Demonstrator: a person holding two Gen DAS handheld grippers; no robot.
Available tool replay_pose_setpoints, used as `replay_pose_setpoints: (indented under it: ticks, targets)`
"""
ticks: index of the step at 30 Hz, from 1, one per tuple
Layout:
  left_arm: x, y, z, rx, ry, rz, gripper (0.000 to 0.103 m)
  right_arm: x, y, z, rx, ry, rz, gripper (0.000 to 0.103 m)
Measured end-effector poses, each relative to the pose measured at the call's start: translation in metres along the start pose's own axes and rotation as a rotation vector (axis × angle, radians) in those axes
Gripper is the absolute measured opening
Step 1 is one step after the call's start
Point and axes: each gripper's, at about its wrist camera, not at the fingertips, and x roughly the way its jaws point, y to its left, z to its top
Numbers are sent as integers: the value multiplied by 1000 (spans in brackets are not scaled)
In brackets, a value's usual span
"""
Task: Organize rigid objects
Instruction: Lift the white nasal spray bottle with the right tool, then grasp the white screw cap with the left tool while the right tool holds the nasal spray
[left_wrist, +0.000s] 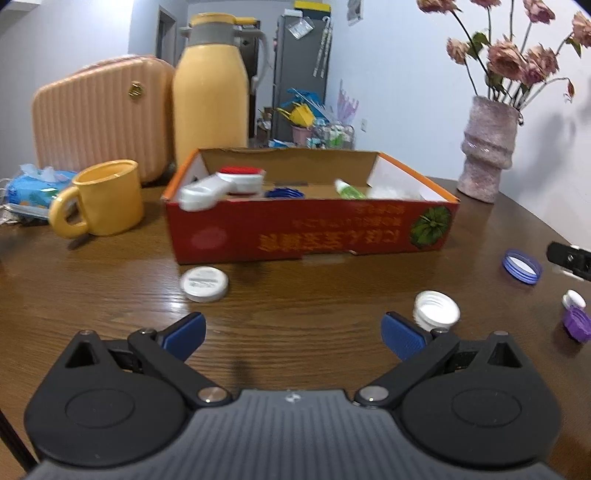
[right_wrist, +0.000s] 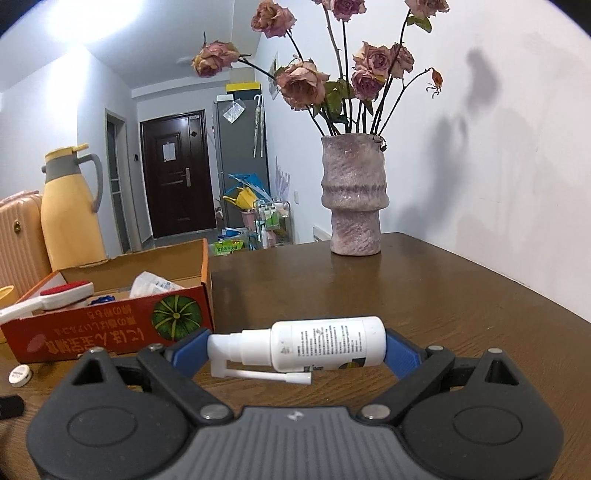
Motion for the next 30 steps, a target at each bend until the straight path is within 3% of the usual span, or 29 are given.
replay_pose_setpoints:
  ticks: [17,30]
  targets:
    - [42,-88,-1,101,92,-31,103,-3,-19,2,0,-17,20,97]
    - [67,-113,5,91,130,-17,103,18,-38,2,1,35,-4,97]
